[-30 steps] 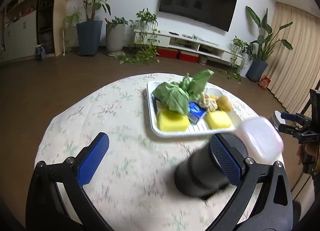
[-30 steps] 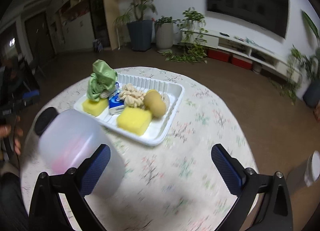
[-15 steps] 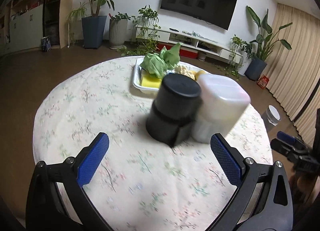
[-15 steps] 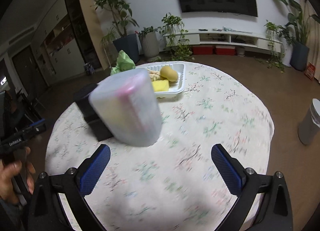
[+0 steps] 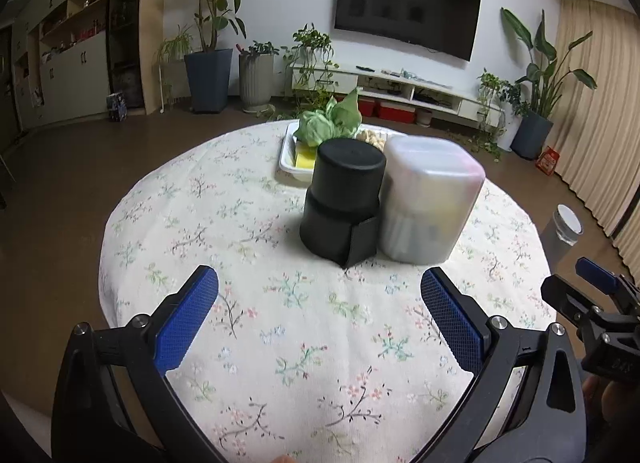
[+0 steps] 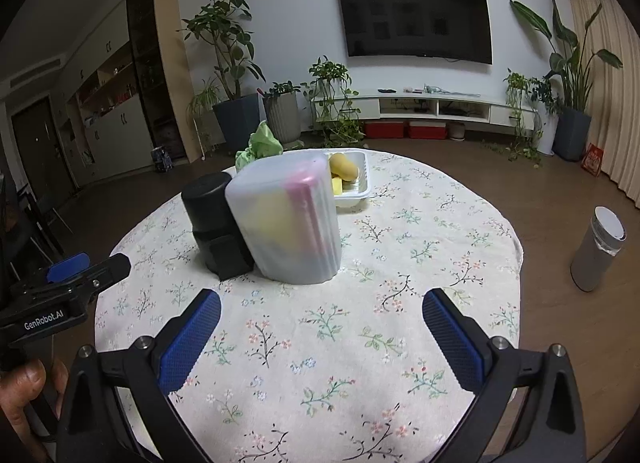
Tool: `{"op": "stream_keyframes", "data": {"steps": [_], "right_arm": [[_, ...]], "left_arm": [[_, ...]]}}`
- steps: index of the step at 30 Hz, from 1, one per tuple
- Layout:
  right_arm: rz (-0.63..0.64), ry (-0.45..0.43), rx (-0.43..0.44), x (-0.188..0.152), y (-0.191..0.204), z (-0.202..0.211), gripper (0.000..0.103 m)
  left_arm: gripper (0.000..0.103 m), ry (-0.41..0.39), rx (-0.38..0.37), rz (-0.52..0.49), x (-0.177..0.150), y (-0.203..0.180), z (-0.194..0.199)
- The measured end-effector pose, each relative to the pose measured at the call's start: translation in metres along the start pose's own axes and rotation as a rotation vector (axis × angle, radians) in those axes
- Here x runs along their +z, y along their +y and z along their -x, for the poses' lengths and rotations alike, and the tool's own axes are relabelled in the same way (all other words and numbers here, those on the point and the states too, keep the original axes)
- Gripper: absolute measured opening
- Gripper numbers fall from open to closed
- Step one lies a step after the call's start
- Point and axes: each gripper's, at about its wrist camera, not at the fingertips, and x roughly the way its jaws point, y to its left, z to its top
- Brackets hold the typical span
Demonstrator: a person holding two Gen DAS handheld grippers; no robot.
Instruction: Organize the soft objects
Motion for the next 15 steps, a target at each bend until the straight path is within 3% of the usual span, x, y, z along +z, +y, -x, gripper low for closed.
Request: {"op": "stream_keyframes", "data": {"steps": [6,15], "right_arm": [[0.022,0.005,-0.001,-0.005,0.013,0.004,0.103],[0.028,0.013,-0.02,-0.007,0.02,0.003,0.103]], "left_arm": [[0.103,0.015,0.022,0.005,-0.005,-0.005,0.002],[0.103,-0.029,0.065,-0.031,-0.005,-0.013,0.011]]}}
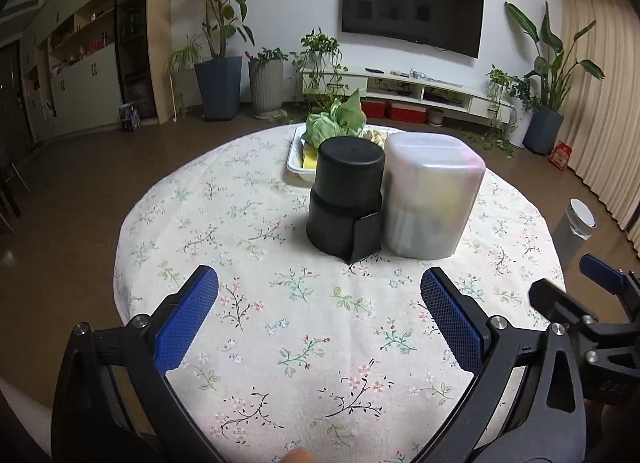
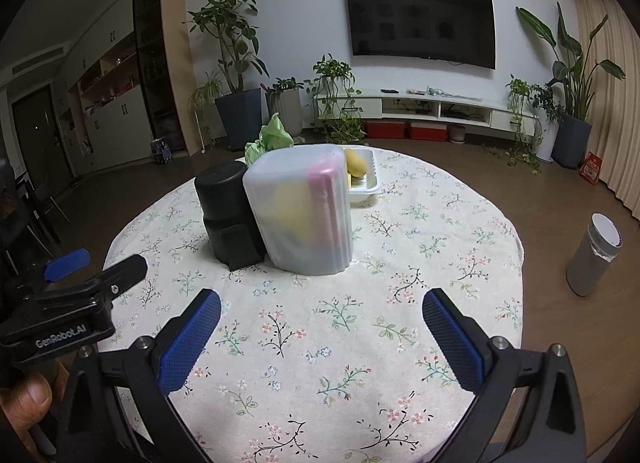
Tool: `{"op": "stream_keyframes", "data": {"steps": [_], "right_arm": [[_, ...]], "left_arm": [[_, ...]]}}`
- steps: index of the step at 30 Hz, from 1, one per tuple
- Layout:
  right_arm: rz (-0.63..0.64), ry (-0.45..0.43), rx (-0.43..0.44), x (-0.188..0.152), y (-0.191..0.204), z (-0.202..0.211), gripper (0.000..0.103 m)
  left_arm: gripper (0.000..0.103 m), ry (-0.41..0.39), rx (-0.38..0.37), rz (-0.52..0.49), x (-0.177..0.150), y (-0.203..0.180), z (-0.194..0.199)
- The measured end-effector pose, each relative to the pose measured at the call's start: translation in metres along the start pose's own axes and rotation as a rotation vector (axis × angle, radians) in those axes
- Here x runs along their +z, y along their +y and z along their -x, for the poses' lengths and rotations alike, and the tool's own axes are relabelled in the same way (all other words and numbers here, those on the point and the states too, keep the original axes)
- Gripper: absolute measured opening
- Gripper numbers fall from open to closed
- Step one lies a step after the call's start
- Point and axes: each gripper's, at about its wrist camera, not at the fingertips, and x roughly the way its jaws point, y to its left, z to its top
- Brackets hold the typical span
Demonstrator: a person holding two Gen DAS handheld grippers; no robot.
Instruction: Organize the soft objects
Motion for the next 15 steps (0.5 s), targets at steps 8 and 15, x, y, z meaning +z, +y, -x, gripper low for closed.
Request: {"op": "stream_keyframes", "data": {"steps": [8,15], "right_arm": [[-0.014,0.016,-0.012,-0.0022,0.0009,-0.0049,0.103],[-0.016,0.023,-0.025,-0.0031,0.0034,-0.0073,0.103]], "left_arm": [[0.103,-0.008,0.108,-0.039,0.0015,-0.008,0.0008],[0.103,0.016,0.02,-0.003,0.0007,-0.005,-0.0024]]}}
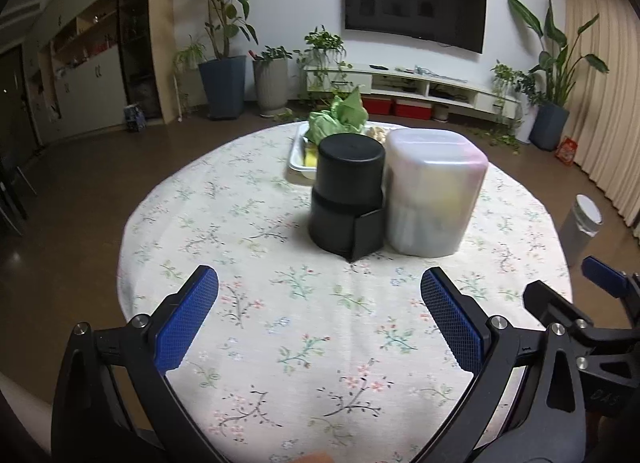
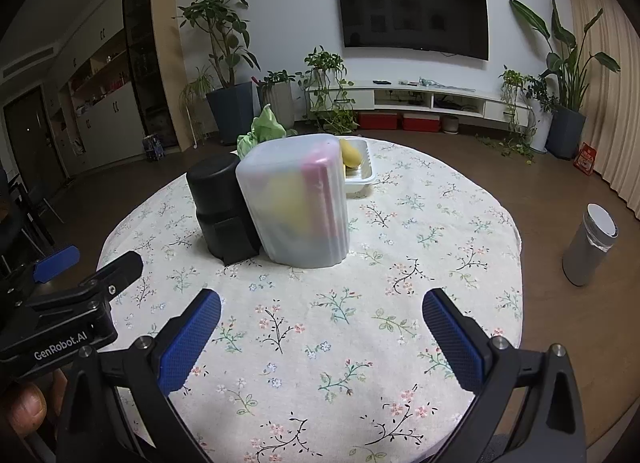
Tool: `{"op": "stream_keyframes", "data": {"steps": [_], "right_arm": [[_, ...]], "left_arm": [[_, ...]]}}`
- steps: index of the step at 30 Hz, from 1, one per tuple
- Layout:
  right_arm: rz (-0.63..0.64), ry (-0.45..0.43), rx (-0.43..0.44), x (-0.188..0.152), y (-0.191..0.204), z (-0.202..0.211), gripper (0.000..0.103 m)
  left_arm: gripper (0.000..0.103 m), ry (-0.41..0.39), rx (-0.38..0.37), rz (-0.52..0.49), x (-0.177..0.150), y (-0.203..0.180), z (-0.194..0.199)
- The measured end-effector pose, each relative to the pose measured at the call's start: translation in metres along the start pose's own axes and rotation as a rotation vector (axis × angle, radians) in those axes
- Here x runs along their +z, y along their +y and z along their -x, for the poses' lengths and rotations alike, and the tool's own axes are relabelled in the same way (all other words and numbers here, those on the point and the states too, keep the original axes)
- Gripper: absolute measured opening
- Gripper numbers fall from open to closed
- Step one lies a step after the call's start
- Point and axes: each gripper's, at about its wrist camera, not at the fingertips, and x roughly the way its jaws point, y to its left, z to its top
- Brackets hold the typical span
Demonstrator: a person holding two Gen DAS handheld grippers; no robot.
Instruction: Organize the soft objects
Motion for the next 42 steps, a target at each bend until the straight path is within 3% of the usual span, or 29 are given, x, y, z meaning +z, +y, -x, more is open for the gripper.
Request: {"op": "stream_keyframes", "data": {"steps": [11,21,26,31,42], "right_arm": [[0.01,0.003,-0.012,0.0,0.003,-0.001,0.103],[0.009,0.005,-0.022,-0.001,0.004,-0.001,0.103],[0.008,0.009,-0.028,-0.002,0.004,-0.002,0.103],[0.007,0.009,-0.033,-0.002,0.003,-0.001,0.103],[0.006,0.008,-0.038,-0.001,0.002,0.0,0.103]], "left_arm": [[0.103,0.009,-0.028,0.014,-0.002,-0.005,0.0],[0.103,0.033,0.033,0.048,0.0,0.003,-0.005],[0.103,0.043,0.024,0.051,0.0,0.005,-0.009],[0.103,0.047,-0.03,0.072,0.0,0.009,-0.009],[0.103,0.025,0.009,0.051,0.0,0.008,-0.007]]}}
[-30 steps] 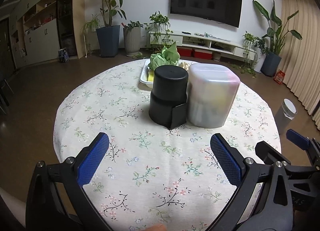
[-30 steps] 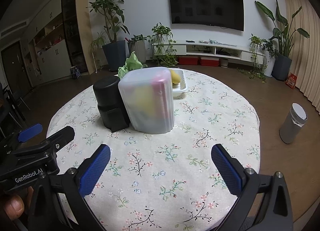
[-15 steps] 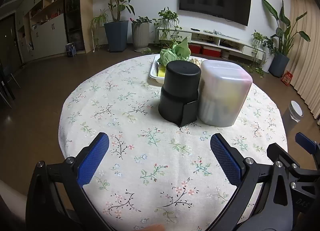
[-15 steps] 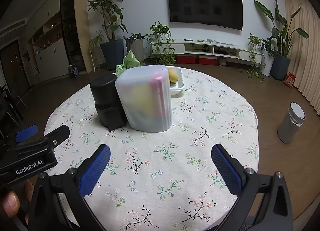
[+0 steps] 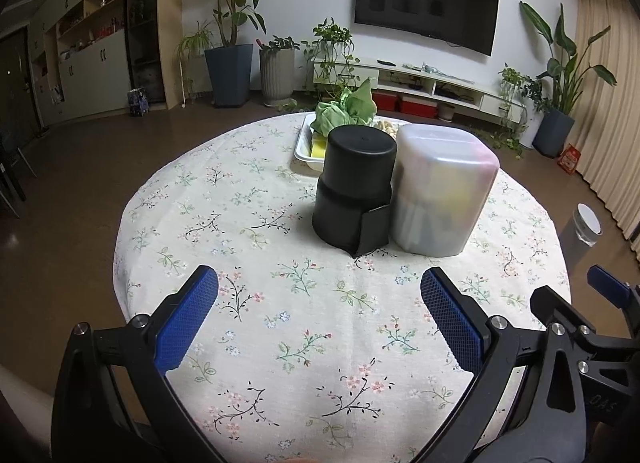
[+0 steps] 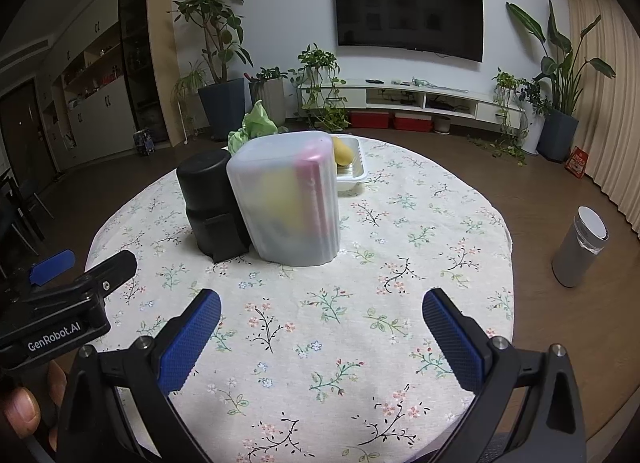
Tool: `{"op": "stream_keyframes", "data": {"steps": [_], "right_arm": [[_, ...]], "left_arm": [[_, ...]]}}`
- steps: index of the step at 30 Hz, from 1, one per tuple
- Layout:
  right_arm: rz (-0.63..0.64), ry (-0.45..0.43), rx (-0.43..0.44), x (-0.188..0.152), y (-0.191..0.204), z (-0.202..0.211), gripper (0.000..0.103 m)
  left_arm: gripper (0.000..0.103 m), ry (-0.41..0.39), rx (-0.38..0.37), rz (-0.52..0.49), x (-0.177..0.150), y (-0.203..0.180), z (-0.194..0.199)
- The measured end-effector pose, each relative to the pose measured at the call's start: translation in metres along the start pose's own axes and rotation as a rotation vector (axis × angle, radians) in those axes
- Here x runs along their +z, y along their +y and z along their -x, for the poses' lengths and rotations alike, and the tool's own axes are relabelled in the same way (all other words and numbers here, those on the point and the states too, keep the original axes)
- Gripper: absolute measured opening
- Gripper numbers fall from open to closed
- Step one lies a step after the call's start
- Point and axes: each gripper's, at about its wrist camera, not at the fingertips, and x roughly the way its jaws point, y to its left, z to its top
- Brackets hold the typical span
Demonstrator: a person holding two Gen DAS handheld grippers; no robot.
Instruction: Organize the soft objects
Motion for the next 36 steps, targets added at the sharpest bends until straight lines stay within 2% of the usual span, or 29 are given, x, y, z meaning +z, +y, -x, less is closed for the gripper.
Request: {"op": "stream_keyframes", "data": {"steps": [36], "right_arm": [[0.003,0.003,-0.002,0.001,-0.0008,0.0006,0.103]], "left_arm": [[0.103,-0.047,0.015,-0.042,-0.0002,-0.0085,0.0087]]}}
